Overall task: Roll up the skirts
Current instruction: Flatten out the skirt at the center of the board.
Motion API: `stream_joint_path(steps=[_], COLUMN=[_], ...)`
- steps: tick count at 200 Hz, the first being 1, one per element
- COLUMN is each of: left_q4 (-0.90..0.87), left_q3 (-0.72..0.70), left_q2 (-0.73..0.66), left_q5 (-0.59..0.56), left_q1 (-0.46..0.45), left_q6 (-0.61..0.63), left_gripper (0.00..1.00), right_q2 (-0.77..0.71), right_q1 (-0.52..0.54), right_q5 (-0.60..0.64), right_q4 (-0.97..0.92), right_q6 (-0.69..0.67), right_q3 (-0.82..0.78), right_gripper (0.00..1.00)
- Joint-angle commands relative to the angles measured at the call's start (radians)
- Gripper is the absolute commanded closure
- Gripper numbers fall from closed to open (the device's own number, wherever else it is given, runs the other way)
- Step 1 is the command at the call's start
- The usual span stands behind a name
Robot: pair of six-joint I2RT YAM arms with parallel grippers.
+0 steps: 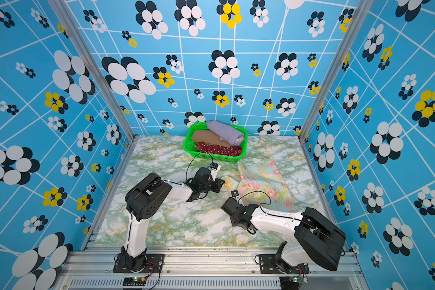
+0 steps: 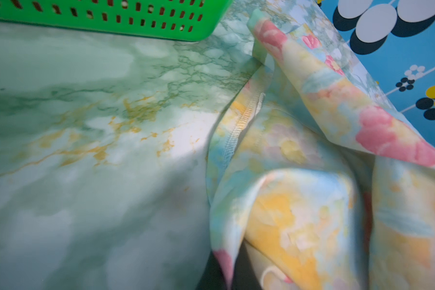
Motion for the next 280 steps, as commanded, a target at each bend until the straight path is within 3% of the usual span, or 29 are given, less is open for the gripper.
stream_joint_path(steps=[1,14,58,110,170,203,210,228,236,257,280], left_q4=[-0.025,-0.038,-0.072,-0.118,-0.102,0.0,0.025,0.075,0.098,0.211,0.233], left_q3=[0.019,0.018,-0.009,-0.087,-0.209,-0.302,-0.315,-0.336,-0.351,-0.422,-0.421], left_q2=[-0.088,-0.129,-0.297,-0.509,-0.653,-0.627,-0.615,-0.562,-0.544,-0.522,-0.502], left_q5=[0.006,-0.004,-0.02,-0.023,-0.046,-0.029,-0.02,0.018,0.022,0.009,0.04], left_q1=[-0.003,0.0,0.055,0.158,0.23,0.227,0.226,0.214,0.201,0.191,0.22], left_q6=[0.028,0.044,0.079,0.105,0.089,0.053,0.038,0.005,0.003,-0.008,-0.028], left_gripper=[1.0,1.0,1.0,1.0,1.0,1.0,0.93,0.49,0.35,0.2,0.18], right_q2=[-0.001,-0.025,-0.282,-0.538,-0.575,-0.526,-0.52,-0.503,-0.493,-0.475,-0.473], right_q1=[0.003,0.002,0.003,-0.028,-0.129,-0.135,-0.135,-0.137,-0.136,-0.142,-0.142], right_q5=[0.077,0.089,0.154,0.255,0.253,0.116,0.083,0.035,0.028,-0.003,-0.043], right_q4=[-0.037,-0.049,-0.19,-0.361,-0.369,-0.265,-0.237,-0.196,-0.189,-0.185,-0.176], right_q6=[0.037,0.047,0.056,-0.046,-0.152,-0.226,-0.245,-0.288,-0.305,-0.33,-0.34], right_q3=[0.0,-0.004,0.018,0.146,0.219,0.236,0.246,0.277,0.289,0.311,0.304], right_gripper=[0.84,1.0,1.0,1.0,1.0,1.0,1.0,1.0,1.0,1.0,1.0])
